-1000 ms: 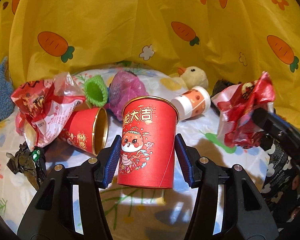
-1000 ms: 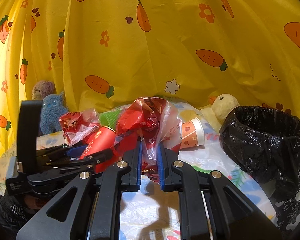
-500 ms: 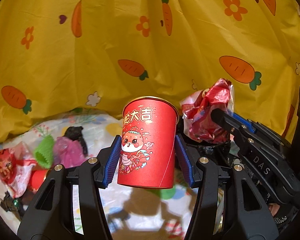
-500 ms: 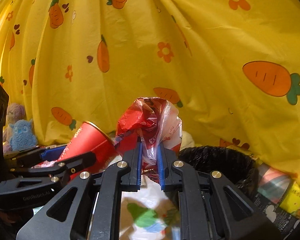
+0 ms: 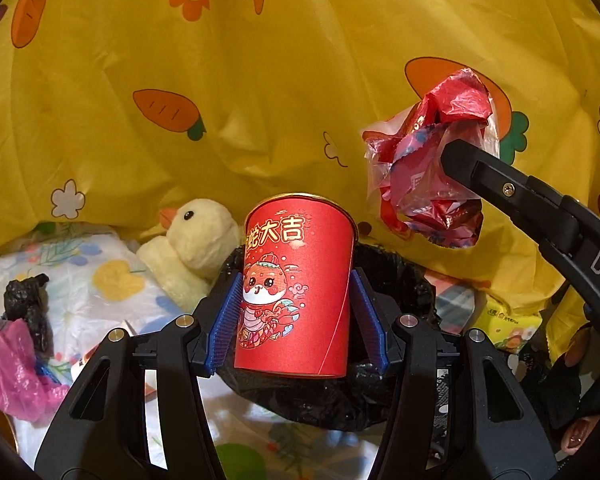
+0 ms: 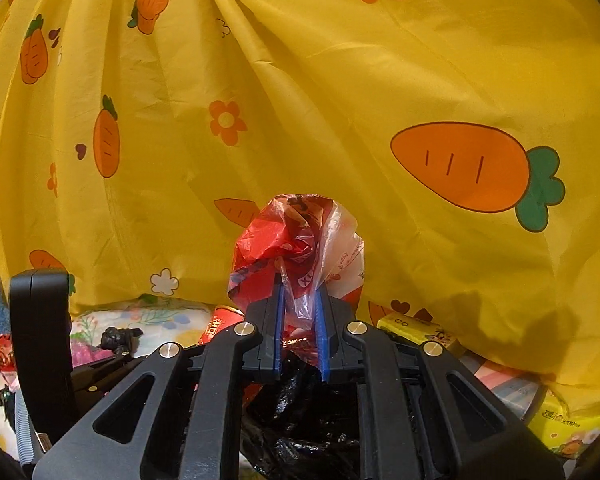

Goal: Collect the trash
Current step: 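Carry the red cup and red wrapper over the black trash bin with both tools, then open both tools to drop the cup and wrapper into the bin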

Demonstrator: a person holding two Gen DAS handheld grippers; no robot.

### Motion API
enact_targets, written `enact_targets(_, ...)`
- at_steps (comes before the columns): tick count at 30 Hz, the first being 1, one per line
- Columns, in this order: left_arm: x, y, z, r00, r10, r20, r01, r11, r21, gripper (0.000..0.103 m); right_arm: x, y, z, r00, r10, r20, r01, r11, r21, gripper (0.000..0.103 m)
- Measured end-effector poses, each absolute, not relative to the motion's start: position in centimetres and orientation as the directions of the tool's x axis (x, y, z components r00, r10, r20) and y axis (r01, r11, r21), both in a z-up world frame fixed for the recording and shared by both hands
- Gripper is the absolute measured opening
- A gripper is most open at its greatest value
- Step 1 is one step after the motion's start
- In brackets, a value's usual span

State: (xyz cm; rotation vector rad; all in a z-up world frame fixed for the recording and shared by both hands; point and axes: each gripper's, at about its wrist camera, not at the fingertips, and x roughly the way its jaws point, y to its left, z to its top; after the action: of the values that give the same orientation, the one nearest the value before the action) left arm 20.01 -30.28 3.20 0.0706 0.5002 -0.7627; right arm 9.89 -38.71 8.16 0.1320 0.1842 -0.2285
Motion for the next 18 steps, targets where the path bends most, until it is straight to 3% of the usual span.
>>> enact_targets(10, 23.3, -33.7, 1.7, 0.547, -0.682, -0.485, 0.695, 0.693, -0.191, 0.058, 11.8, -40.6, 7.3, 0.94, -0.256, -0.225, 0.287, 0.95, 0.12, 0.014)
enact_targets(15, 24.0, -33.1, 0.7, 0.575, -0.65, -0.497, 0.652, 0.731, -0.202, 0.087, 12.3, -40.9, 7.2, 0.935, -0.264, -0.238, 0.298, 0.947, 0.121, 0.015)
enact_targets(18, 24.2, -31.4, 0.6, 0.606, -0.619, -0.501, 0.61, 0.765, -0.208, 0.088, 12.5, -41.1, 7.1, 0.932, -0.266, -0.248, 0.302, 0.945, 0.122, 0.016)
